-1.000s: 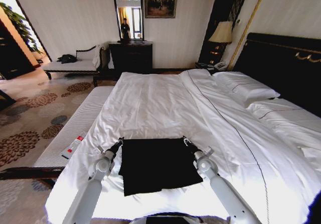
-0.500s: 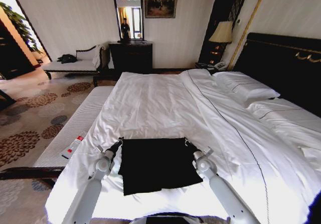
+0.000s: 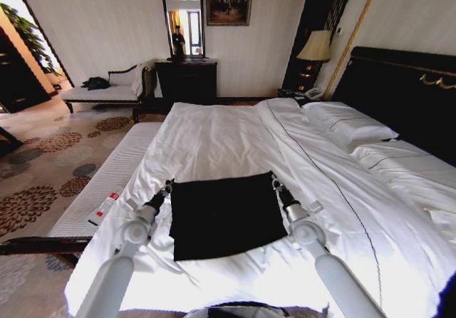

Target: Fold the clothes on the bed.

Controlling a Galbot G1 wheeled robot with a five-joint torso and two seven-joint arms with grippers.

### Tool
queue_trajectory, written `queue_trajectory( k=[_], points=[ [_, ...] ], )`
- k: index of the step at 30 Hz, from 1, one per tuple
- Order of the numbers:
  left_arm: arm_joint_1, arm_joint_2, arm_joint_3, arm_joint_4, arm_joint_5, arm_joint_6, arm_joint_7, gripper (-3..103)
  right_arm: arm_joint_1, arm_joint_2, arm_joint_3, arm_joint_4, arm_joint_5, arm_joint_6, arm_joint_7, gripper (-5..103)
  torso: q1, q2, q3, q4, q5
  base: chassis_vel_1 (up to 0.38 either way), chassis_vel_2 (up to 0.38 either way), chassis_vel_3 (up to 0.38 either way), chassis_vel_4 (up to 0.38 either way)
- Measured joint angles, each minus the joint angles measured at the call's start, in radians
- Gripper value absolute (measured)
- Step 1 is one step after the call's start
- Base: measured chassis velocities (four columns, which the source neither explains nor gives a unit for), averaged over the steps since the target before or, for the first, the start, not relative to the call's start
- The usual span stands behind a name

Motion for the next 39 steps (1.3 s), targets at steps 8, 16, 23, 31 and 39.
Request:
queue_trajectory(
  k=[8, 16, 23, 31, 39],
  points=[
    [0.019, 0.036, -0.082, -0.096, -0.088, -0.002, 0.013, 2, -0.042, -0.022, 0.102, 0.134, 0.031, 0.004, -0.011, 0, 0.000, 0.000, 0.000, 0.0003, -0.0001, 0.000, 0.000, 0.000, 0.000],
    [0.059, 0.084, -0.136, -0.239, -0.151, -0.002, -0.013, 2, -0.170, -0.017, 0.253, 0.336, 0.011, 0.004, 0.030, 0, 0.000, 0.000, 0.000, 0.0004, -0.0002, 0.000, 0.000, 0.000, 0.000],
    [0.168, 0.124, -0.201, -0.414, -0.222, 0.031, -0.113, 2, -0.269, -0.024, 0.382, 0.535, 0.038, -0.084, 0.215, 0, 0.000, 0.000, 0.000, 0.0005, 0.0000, 0.000, 0.000, 0.000, 0.000],
    [0.041, 0.196, -0.092, -0.233, -0.271, 0.110, -0.230, 2, -0.128, -0.140, 0.210, 0.368, 0.094, -0.245, 0.469, 0, 0.000, 0.000, 0.000, 0.0004, -0.0001, 0.000, 0.000, 0.000, 0.000],
    [-0.236, 0.111, 0.208, 0.209, -0.078, 0.118, -0.216, 2, 0.203, -0.105, -0.182, -0.102, 0.013, -0.273, 0.481, 0, 0.001, 0.000, 0.001, 0.0004, 0.0000, 0.000, 0.000, 0.000, 0.000]
  ],
)
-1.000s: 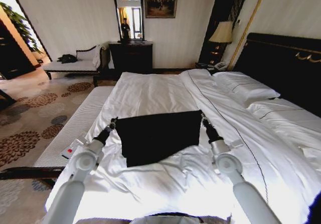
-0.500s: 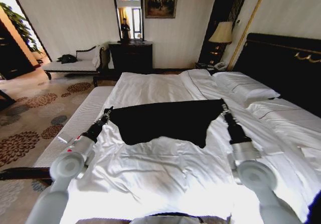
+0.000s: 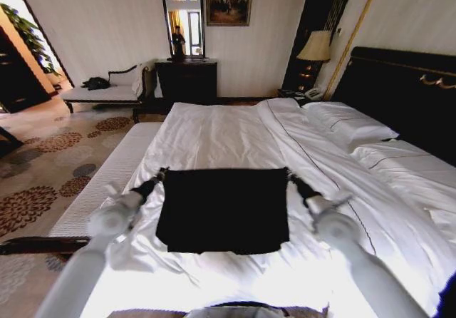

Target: Fold the clothes on the bed.

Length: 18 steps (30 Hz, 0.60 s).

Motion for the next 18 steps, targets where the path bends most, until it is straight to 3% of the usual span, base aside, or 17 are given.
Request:
queue_trajectory(
  k=[5, 11, 18],
  points=[
    [-0.126, -0.077, 0.058, 0.223, 0.115, -0.038, 0.058, 2, 0.112, 0.048, -0.091, -0.237, -0.047, 0.006, -0.056, 0, 0.000, 0.000, 0.000, -0.0003, 0.0000, 0.000, 0.000, 0.000, 0.000],
    [-0.131, -0.091, 0.036, 0.259, 0.133, -0.080, 0.115, 2, 0.126, 0.057, -0.073, -0.302, -0.056, 0.027, -0.106, 0, 0.000, 0.000, -0.001, -0.0004, 0.0003, 0.000, 0.000, 0.000, 0.000],
    [-0.009, -0.117, -0.024, 0.209, 0.149, -0.148, 0.165, 2, 0.135, 0.067, -0.044, -0.339, -0.064, 0.108, -0.242, 0, -0.001, 0.000, -0.001, 0.0000, 0.0000, 0.000, 0.000, 0.000, 0.000]
  ],
)
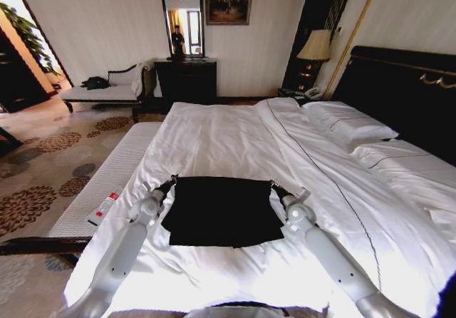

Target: Fold the clothes on the bed.

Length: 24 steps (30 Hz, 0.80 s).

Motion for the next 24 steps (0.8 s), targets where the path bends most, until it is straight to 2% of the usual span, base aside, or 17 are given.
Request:
queue_trajectory(
  k=[8, 11, 19, 24],
  points=[
    [0.022, 0.002, -0.024, -0.012, 0.001, -0.034, 0.013, 2, 0.042, -0.003, -0.028, -0.023, 0.000, 0.061, -0.102, 0, 0.000, 0.000, 0.000, 0.0000, 0.0000, 0.000, 0.000, 0.000, 0.000],
    [0.027, 0.007, -0.022, -0.016, 0.004, -0.039, 0.019, 2, 0.023, -0.009, -0.025, -0.008, 0.000, 0.066, -0.112, 0, 0.000, 0.000, 0.000, -0.0004, 0.0000, 0.000, 0.000, 0.000, 0.000],
    [0.107, 0.043, -0.026, -0.103, 0.002, -0.048, 0.037, 2, -0.071, -0.033, 0.009, 0.084, 0.003, 0.063, -0.105, 0, 0.000, 0.000, 0.000, -0.0002, -0.0001, 0.000, 0.000, 0.000, 0.000],
    [0.186, 0.073, -0.040, -0.174, -0.005, -0.056, 0.049, 2, -0.121, -0.047, 0.023, 0.131, -0.002, 0.053, -0.072, 0, 0.000, 0.000, 0.000, -0.0001, 0.0000, 0.000, 0.000, 0.000, 0.000]
  ],
)
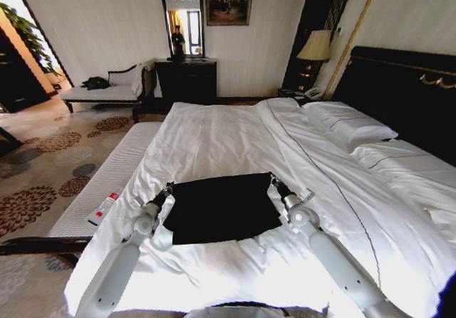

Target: Fold the clothes on the bed.

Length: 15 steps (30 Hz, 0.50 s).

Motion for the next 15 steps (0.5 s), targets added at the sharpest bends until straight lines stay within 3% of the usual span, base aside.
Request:
queue_trajectory(
  k=[8, 15],
  points=[
    [0.154, 0.015, -0.025, -0.119, 0.024, -0.015, 0.003, 2, -0.140, -0.025, 0.046, 0.107, -0.021, -0.022, 0.048, 0, 0.000, 0.000, 0.000, 0.0000, 0.0000, 0.000, 0.000, 0.000, 0.000],
    [0.264, 0.029, -0.037, -0.193, 0.058, -0.034, 0.043, 2, -0.274, -0.027, 0.091, 0.204, -0.046, -0.029, 0.064, 0, 0.000, 0.000, 0.000, -0.0002, 0.0000, 0.000, 0.000, 0.000, 0.000]
  ],
)
